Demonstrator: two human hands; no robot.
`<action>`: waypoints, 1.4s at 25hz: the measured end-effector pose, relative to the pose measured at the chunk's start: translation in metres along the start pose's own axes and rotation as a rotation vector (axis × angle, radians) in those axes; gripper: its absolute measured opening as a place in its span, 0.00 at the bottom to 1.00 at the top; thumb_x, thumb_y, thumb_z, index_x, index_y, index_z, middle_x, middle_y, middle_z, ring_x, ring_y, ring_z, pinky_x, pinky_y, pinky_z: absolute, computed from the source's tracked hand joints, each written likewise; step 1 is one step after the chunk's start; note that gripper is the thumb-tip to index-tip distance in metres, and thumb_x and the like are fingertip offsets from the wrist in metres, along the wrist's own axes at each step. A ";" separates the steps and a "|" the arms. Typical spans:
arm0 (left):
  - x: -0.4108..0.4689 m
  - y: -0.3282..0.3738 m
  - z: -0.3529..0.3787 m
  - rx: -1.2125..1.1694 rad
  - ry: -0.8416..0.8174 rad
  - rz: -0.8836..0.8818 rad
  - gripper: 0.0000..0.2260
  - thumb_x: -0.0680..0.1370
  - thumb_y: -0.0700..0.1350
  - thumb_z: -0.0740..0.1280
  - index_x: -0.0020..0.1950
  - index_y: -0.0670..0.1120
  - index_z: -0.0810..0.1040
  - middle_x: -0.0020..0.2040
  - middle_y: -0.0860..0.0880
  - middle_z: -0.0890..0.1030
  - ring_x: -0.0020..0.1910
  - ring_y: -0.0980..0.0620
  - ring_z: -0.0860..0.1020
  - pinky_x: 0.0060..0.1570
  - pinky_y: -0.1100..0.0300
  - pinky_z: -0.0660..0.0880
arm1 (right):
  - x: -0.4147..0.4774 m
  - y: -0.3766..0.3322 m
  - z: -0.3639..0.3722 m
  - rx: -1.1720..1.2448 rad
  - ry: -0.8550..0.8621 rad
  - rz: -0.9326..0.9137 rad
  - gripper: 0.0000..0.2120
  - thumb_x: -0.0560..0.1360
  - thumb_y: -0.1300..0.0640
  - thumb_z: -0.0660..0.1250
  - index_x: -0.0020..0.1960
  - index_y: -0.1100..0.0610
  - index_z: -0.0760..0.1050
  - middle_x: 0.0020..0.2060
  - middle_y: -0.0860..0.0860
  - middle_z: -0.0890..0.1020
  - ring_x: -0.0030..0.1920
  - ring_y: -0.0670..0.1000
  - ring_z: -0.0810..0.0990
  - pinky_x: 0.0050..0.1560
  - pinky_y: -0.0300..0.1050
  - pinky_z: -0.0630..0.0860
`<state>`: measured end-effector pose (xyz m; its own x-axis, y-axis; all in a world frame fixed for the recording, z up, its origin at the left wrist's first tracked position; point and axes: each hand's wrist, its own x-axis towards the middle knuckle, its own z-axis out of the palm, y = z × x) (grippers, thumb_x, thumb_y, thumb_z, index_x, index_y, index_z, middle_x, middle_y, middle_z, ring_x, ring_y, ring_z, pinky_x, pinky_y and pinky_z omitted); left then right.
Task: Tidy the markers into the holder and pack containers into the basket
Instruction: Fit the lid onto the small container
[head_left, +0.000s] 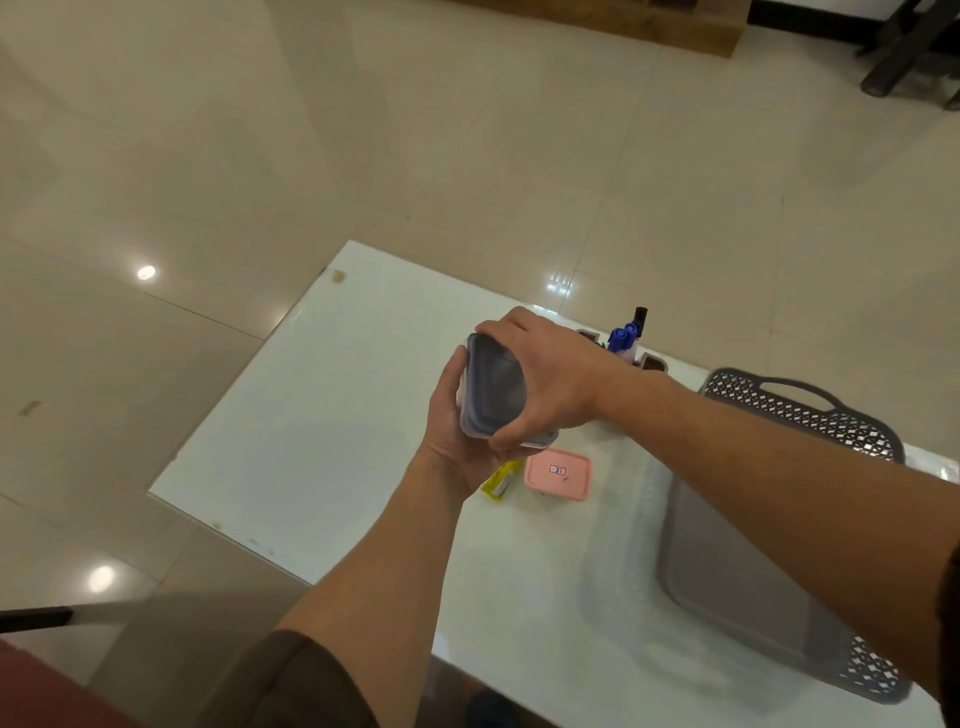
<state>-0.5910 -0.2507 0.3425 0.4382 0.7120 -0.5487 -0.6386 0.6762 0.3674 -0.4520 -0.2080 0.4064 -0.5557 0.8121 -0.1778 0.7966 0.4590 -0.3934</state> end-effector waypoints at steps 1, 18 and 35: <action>-0.001 -0.001 0.002 0.003 -0.017 0.023 0.23 0.76 0.66 0.62 0.52 0.51 0.87 0.55 0.46 0.83 0.57 0.43 0.78 0.67 0.38 0.65 | -0.002 0.000 -0.001 -0.007 -0.014 -0.019 0.54 0.59 0.32 0.79 0.77 0.50 0.60 0.65 0.47 0.70 0.62 0.49 0.72 0.60 0.47 0.77; 0.001 -0.009 -0.005 0.075 -0.006 0.308 0.21 0.79 0.61 0.61 0.59 0.46 0.82 0.53 0.43 0.82 0.52 0.45 0.82 0.51 0.49 0.80 | -0.025 -0.021 0.002 0.117 0.016 -0.093 0.20 0.73 0.46 0.70 0.62 0.53 0.81 0.58 0.50 0.83 0.55 0.52 0.81 0.56 0.50 0.80; -0.009 -0.003 -0.045 -0.208 0.082 0.163 0.28 0.68 0.60 0.72 0.66 0.51 0.76 0.67 0.39 0.76 0.67 0.34 0.75 0.63 0.27 0.65 | -0.019 -0.004 -0.015 0.215 0.537 0.404 0.06 0.73 0.55 0.66 0.45 0.55 0.81 0.37 0.50 0.83 0.38 0.52 0.79 0.40 0.44 0.74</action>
<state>-0.6219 -0.2678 0.3124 0.2717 0.7850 -0.5567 -0.8163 0.4944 0.2987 -0.4414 -0.2197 0.4253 0.0120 0.9949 0.1005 0.8202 0.0477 -0.5702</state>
